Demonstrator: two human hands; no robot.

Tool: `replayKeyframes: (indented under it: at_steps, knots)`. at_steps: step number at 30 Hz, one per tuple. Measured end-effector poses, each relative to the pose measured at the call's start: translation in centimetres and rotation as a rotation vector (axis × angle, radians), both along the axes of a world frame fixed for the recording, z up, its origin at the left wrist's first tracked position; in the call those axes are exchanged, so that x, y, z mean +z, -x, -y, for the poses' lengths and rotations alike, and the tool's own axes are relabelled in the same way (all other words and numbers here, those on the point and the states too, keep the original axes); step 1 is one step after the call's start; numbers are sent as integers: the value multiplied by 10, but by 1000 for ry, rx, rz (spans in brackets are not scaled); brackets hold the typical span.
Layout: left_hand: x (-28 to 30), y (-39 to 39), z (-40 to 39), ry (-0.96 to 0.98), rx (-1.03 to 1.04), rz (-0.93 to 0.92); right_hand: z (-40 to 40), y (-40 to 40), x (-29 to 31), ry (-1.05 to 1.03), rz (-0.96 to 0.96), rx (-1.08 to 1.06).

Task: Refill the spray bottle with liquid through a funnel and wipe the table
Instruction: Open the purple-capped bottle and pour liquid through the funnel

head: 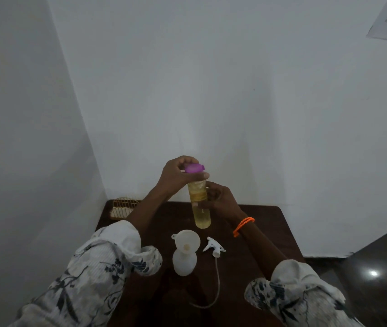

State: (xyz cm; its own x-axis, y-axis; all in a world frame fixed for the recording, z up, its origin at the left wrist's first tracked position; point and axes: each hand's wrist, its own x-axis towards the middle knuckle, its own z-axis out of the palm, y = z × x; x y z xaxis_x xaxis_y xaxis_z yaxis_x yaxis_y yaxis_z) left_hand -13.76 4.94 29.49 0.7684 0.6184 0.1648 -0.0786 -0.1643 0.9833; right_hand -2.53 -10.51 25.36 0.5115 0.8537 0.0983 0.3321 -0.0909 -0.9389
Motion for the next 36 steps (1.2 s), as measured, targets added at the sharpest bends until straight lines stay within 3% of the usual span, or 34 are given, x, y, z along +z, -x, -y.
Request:
replayKeyframes:
  at_steps: [5, 12, 17, 24, 29, 36]
  knots:
    - [0, -6, 5, -44, 40, -119, -2, 2, -4, 14, 17, -9]
    - [-4, 3, -5, 122, -366, -38, 1, 3, -3, -24, -24, -31]
    - [-2, 7, -6, 39, -201, -10, 4, 2, -2, -17, -9, -32]
    - [-4, 10, -5, 96, -4, 105, 9, 3, -2, 3, -21, -20]
    - [-20, 13, -11, 326, 40, 126, 15, 1, -7, 29, 7, -10]
    - [-70, 36, -25, 897, -13, 184, 25, -8, -22, 83, -6, -29]
